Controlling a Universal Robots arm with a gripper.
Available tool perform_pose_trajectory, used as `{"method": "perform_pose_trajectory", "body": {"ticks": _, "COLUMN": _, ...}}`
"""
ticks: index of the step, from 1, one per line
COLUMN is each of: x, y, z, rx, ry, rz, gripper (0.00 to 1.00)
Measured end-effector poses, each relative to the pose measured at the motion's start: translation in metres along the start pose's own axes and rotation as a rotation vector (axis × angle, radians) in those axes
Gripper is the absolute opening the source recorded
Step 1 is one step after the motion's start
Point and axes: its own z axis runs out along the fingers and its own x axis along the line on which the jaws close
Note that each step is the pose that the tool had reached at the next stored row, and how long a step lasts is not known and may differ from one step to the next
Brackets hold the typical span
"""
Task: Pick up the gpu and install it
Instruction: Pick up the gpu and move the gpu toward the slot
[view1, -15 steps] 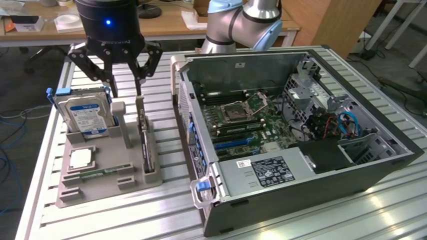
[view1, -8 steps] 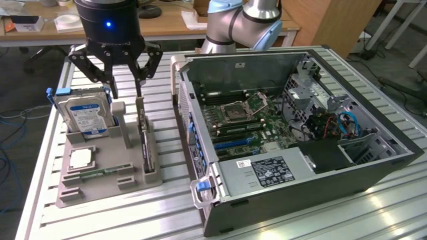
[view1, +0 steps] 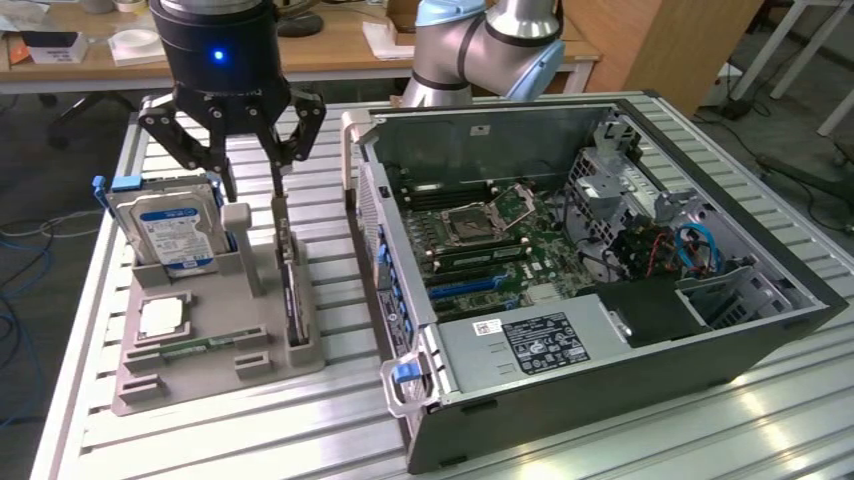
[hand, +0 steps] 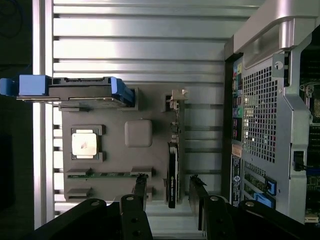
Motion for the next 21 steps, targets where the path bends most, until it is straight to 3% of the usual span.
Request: {"method": "perform_pose_trajectory", "body": {"ticks": 21, "x": -0.0013, "y": -0.0052, "z": 0.0078, "rx": 0.0002, "ry": 0.0019, "rz": -0.046, "gripper": 0.47}}
